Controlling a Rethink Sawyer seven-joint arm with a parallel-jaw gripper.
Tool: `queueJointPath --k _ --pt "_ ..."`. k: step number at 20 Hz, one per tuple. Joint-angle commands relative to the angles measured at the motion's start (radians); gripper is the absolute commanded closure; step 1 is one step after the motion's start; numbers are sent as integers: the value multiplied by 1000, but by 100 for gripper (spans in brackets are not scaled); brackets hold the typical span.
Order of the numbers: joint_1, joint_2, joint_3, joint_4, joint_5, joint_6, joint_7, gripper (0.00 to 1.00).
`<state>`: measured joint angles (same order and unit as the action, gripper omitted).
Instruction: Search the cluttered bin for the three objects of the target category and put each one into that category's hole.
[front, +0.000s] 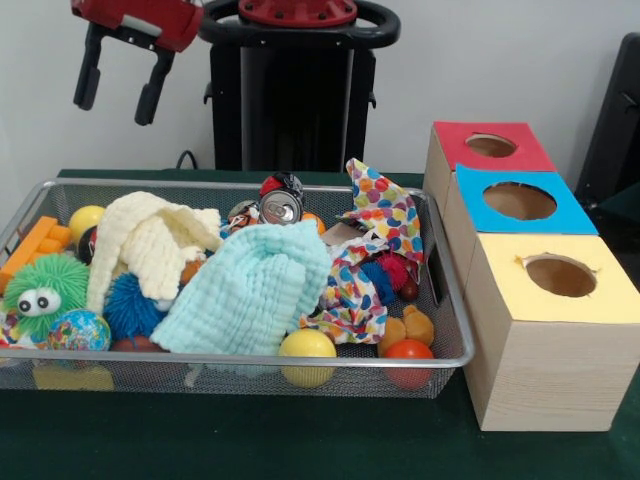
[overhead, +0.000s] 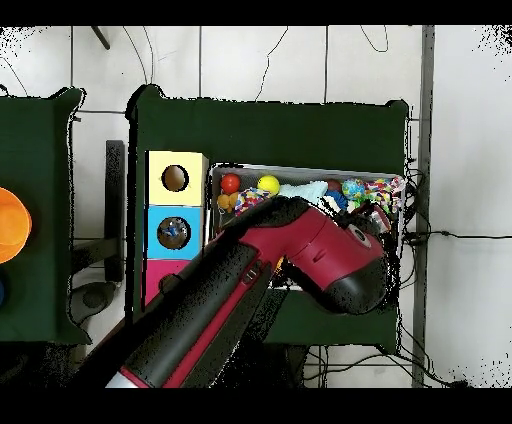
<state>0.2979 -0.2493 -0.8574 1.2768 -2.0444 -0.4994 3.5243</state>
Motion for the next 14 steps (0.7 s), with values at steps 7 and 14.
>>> queueJointPath --k 7,14 --pt "-33 54 64 -110 47 -132 162 0" --pt "-32 92 57 -137 34 -143 171 0"
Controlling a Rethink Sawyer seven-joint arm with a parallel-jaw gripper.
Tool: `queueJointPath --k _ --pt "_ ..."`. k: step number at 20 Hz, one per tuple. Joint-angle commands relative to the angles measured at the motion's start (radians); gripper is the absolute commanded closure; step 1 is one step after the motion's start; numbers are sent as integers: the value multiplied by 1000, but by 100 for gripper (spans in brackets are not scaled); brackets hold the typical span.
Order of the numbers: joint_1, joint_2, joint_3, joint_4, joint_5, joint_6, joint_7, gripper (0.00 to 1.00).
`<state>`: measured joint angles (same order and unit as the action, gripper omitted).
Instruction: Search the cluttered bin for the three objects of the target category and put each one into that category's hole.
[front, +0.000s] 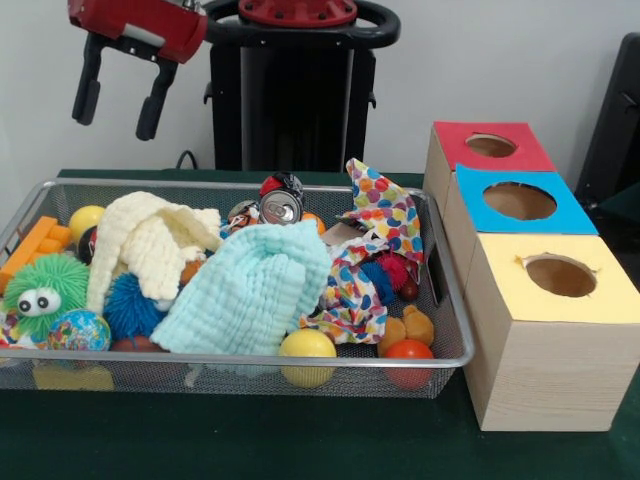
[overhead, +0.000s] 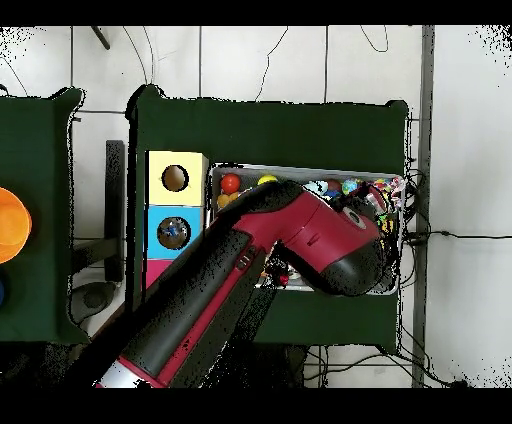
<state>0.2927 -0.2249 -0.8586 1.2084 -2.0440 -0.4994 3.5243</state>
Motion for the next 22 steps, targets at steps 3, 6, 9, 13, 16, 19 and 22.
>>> queueJointPath --k 3,6,9,13,16,19,22 --pt "-28 72 64 -72 37 -142 156 0" --pt "-47 90 86 -94 35 -129 121 0" --pt "-60 115 97 -119 20 -152 125 0" --pt "-83 130 113 -144 3 -187 98 0" --pt "-105 172 115 -185 -11 -190 91 0" --pt "-118 192 127 -210 -20 -207 73 0" --pt "-113 193 122 -210 -15 -229 64 0"
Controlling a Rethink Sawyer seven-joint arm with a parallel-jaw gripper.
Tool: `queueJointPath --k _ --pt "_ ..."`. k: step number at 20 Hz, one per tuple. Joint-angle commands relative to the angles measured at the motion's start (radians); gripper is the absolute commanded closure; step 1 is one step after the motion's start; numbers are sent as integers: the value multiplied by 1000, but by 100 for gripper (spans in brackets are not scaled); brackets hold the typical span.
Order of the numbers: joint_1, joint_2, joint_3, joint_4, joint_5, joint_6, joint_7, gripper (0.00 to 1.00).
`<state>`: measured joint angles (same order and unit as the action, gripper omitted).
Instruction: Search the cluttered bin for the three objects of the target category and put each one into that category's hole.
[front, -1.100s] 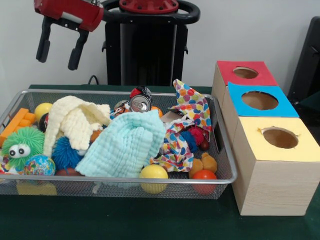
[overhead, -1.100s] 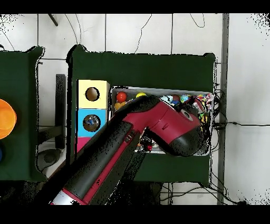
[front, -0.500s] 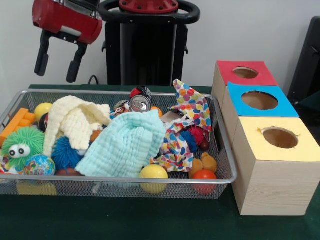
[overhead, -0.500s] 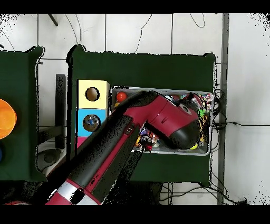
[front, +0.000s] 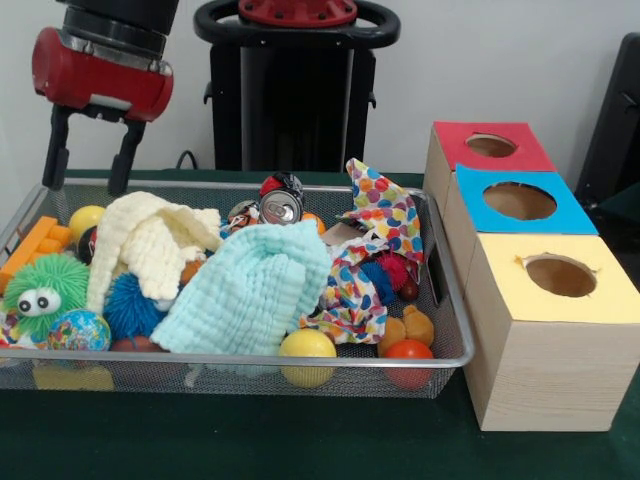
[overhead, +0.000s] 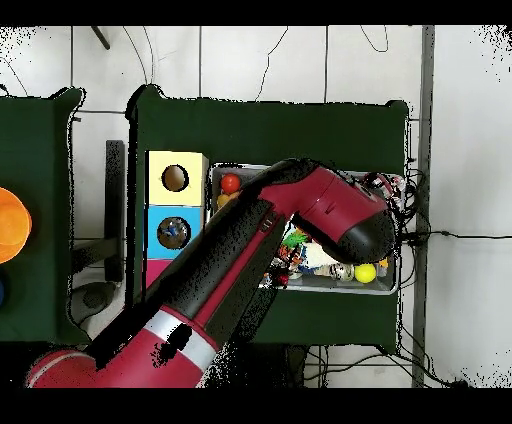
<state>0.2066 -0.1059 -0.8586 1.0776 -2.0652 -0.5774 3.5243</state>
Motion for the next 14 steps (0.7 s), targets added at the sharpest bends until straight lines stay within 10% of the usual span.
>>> queueJointPath --k 1,14 --pt "-27 75 120 -79 10 -151 63 0" --pt "-49 129 131 -112 27 -162 17 0"
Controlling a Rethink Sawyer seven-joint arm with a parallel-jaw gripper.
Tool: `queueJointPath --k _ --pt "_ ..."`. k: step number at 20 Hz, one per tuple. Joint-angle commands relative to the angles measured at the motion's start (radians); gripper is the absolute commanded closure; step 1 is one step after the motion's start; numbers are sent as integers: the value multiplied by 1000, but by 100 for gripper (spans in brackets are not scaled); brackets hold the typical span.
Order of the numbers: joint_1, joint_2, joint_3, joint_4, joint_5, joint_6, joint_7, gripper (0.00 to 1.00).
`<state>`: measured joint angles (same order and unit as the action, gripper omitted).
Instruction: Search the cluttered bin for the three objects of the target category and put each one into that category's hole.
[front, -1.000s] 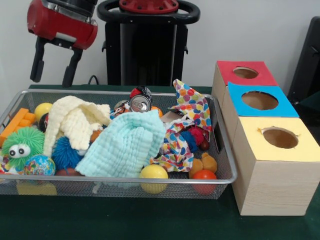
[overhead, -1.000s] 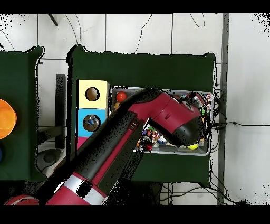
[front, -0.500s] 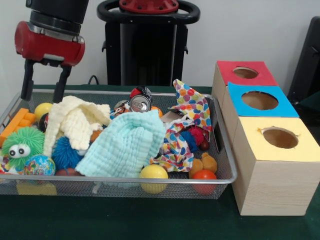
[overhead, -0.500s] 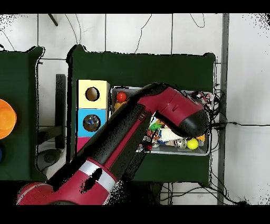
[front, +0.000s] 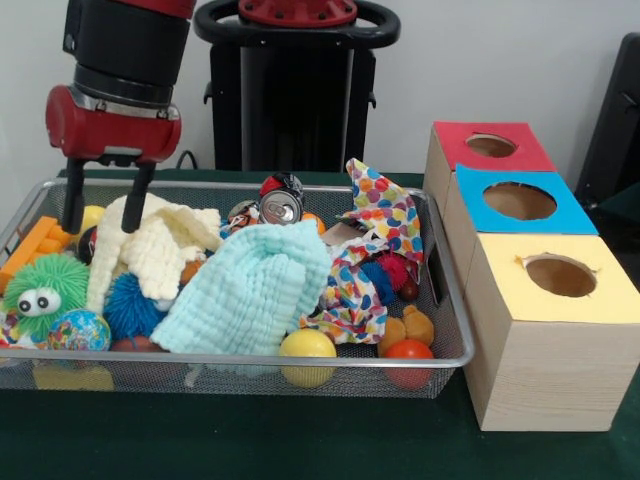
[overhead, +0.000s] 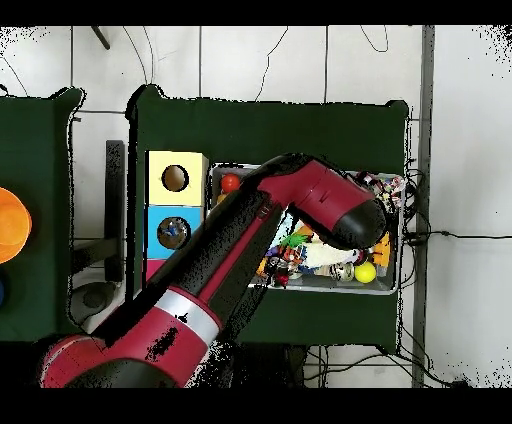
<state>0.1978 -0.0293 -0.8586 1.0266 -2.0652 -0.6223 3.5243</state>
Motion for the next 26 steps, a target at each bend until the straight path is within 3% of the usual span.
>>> queueJointPath --k 1,10,13,21,26 --pt "-42 54 134 -61 30 -117 11 0" --pt "-74 49 208 -75 56 -162 -36 0" --pt "-85 64 225 -85 51 -205 -3 0" --pt "-94 34 242 -65 101 -97 -139 0" --pt "-91 38 239 -67 100 -86 -148 0"
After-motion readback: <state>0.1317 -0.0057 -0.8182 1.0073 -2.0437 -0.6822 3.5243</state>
